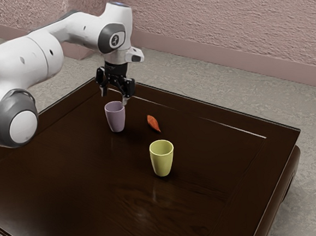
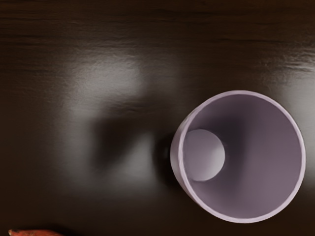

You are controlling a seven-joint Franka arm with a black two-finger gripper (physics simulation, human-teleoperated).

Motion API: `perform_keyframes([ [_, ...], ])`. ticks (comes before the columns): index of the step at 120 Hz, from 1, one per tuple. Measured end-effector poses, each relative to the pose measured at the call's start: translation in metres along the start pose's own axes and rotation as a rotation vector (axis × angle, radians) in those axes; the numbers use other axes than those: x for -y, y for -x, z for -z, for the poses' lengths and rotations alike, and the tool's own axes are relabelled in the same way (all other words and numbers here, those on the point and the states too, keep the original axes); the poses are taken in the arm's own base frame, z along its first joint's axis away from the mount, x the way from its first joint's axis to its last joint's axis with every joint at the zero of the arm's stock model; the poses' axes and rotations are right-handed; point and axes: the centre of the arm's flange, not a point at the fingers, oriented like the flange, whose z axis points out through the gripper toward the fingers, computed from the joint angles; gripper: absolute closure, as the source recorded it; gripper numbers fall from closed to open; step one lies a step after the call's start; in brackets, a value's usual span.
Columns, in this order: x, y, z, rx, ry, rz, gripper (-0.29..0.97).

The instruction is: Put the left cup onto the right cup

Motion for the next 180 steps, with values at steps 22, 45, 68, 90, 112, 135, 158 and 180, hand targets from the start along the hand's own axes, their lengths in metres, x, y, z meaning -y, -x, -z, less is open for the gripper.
perform_keyframes([
  [22, 0.006, -0.032, -0.039, -0.049, 0.008, 0.014, 0.0],
  [45, 0.004, -0.055, -0.055, -0.133, 0.008, 0.019, 0.0],
  [68, 0.013, -0.057, -0.101, -0.092, 0.019, 0.035, 0.0],
  [90, 0.01, -0.058, -0.12, -0.087, 0.022, 0.04, 0.34],
  [112, 0.008, -0.059, -0.112, -0.111, 0.012, 0.046, 0.64],
  [135, 0.006, -0.057, -0.1, -0.122, -0.003, 0.047, 0.74],
  [158, 0.007, -0.05, -0.08, -0.132, -0.007, 0.052, 0.77],
  [180, -0.015, -0.032, -0.011, -0.196, -0.011, 0.026, 0.78],
])
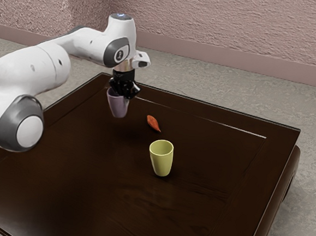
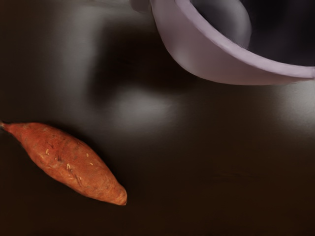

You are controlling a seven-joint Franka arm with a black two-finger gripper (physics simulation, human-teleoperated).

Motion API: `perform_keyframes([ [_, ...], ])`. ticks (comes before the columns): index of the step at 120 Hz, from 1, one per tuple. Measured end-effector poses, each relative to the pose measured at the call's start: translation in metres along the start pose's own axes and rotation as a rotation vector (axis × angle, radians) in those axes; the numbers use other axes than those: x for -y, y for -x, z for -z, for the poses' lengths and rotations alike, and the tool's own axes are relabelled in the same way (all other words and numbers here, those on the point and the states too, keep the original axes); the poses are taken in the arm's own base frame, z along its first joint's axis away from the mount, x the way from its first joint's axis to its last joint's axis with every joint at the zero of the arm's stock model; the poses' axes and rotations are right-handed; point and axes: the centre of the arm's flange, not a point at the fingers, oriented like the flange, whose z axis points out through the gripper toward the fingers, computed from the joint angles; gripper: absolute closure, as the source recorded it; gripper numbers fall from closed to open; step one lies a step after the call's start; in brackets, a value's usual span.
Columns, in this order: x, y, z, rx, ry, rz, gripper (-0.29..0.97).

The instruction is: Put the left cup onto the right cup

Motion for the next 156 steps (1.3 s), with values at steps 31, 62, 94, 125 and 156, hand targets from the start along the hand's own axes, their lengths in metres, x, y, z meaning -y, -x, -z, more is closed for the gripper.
perform_keyframes([
  [31, -0.079, 0.003, 0.049, -0.062, 0.049, -0.098, 0.78],
  [62, -0.185, 0.023, 0.089, -0.109, 0.052, -0.236, 0.78],
  [94, -0.222, 0.065, 0.089, -0.05, -0.033, -0.242, 0.78],
  [125, -0.239, 0.106, 0.095, -0.023, -0.076, -0.199, 0.78],
  [156, -0.253, 0.121, 0.083, -0.033, -0.058, -0.152, 0.78],
])
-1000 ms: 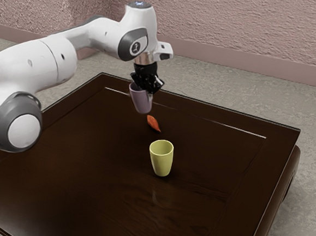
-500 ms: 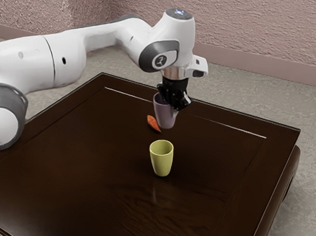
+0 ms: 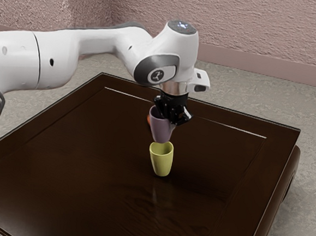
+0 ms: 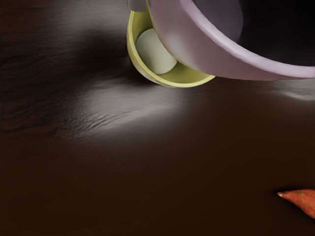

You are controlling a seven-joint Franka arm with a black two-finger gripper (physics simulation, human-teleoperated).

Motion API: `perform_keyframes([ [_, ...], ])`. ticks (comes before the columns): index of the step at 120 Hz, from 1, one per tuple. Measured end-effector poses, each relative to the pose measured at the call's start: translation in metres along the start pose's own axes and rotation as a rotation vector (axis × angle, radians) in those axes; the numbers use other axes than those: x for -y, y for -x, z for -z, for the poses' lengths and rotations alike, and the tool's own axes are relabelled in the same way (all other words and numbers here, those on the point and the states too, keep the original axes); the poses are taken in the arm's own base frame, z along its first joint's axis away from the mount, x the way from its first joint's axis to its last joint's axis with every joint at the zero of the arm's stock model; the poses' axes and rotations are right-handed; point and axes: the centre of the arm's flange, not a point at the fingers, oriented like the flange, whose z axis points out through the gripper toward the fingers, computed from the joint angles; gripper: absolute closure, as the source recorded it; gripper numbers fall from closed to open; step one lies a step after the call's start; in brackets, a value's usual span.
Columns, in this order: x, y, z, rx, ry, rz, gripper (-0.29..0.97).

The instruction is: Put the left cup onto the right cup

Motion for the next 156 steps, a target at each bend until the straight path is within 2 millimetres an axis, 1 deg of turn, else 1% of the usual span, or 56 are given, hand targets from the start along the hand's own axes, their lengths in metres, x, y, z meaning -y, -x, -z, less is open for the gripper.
perform_keyframes([
  [11, 0.0, 0.0, -0.007, 0.003, 0.009, 0.022, 0.78],
  [38, -0.007, 0.01, -0.047, 0.044, 0.03, 0.055, 0.78],
  [45, -0.007, 0.011, -0.054, 0.048, 0.036, 0.066, 0.78],
  [61, -0.001, 0.011, -0.059, 0.049, 0.051, 0.095, 0.48],
  [66, 0.004, 0.01, -0.06, 0.05, 0.058, 0.111, 0.39],
  [73, 0.012, 0.008, -0.062, 0.052, 0.061, 0.131, 0.3],
  [81, 0.015, 0.008, -0.061, 0.049, 0.065, 0.144, 0.22],
  [92, 0.018, 0.007, -0.048, 0.031, 0.066, 0.155, 0.14],
  [97, 0.02, 0.007, -0.037, 0.014, 0.063, 0.16, 0.12],
  [108, 0.027, 0.011, -0.004, -0.021, 0.053, 0.173, 0.08],
  [121, 0.045, 0.022, 0.039, -0.042, 0.032, 0.201, 0.05],
  [135, 0.082, 0.041, 0.083, -0.032, 0.025, 0.254, 0.03],
  [143, 0.109, 0.054, 0.102, -0.012, 0.025, 0.285, 0.02],
  [149, 0.128, 0.062, 0.109, 0.011, 0.029, 0.303, 0.02],
  [156, 0.148, 0.069, 0.111, 0.039, 0.04, 0.312, 0.01],
])
